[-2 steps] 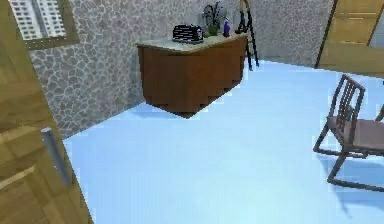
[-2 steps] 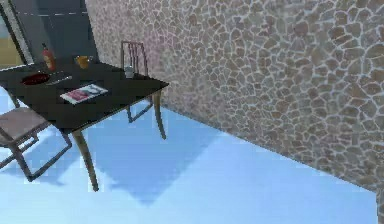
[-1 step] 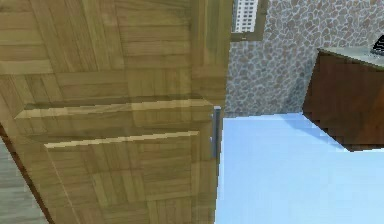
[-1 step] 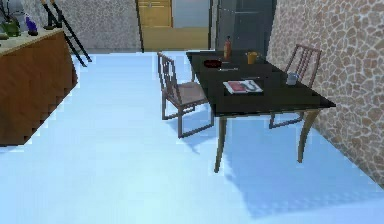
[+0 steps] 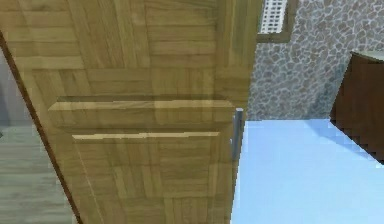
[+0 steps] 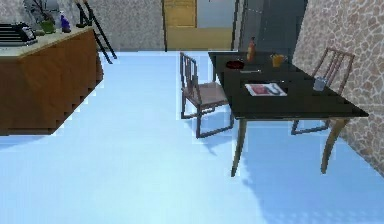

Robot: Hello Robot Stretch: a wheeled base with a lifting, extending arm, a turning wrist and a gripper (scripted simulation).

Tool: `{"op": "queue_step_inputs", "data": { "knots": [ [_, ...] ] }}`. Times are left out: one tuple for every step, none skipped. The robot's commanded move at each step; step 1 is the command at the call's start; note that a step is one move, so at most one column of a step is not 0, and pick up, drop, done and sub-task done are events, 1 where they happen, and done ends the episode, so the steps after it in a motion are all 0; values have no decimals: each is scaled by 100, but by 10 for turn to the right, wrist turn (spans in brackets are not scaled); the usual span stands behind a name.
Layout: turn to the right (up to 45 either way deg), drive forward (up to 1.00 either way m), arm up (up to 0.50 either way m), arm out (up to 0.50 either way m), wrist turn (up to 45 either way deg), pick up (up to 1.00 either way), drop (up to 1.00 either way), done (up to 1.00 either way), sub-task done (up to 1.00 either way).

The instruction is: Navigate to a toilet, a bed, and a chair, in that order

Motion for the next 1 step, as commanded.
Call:
{"op": "queue_step_inputs", "data": {
  "knots": [
    [0, 15, 0, 0, 0, 0, 0, 0, 0]
  ]
}}
